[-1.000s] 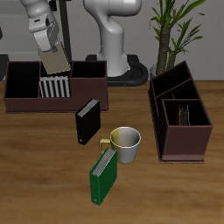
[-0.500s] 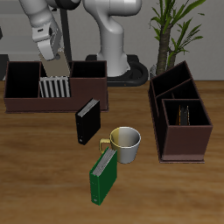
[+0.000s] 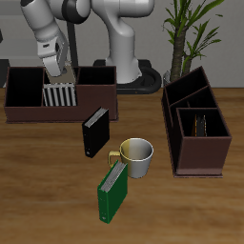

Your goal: Place the orange book into the left desk caddy's right compartment and place the striped book into the back desk caddy's front compartment and place the yellow book into the back desk caddy's back compartment

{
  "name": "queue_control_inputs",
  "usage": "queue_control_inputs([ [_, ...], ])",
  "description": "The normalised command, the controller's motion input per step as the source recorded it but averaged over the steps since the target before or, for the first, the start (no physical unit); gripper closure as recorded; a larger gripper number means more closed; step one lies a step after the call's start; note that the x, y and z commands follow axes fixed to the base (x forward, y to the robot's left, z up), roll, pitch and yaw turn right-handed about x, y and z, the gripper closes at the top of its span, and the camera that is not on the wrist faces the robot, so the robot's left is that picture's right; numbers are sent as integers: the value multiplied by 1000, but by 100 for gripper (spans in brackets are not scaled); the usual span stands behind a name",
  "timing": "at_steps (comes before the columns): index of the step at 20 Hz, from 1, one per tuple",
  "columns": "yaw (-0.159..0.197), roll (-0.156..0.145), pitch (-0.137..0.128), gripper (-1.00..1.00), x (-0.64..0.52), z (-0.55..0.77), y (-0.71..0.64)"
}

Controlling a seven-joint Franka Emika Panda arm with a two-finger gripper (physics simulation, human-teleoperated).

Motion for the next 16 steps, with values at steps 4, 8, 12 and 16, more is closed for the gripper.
queue_control_inputs([
  [4,-27,-25,29,100,43,-96,-36],
  [8,-44,-33,33,-100,23,-65,-23],
  [12,-1,40,-6,-100,4,39,69],
  [16,-9,10,-20,-100,-7,78,54],
])
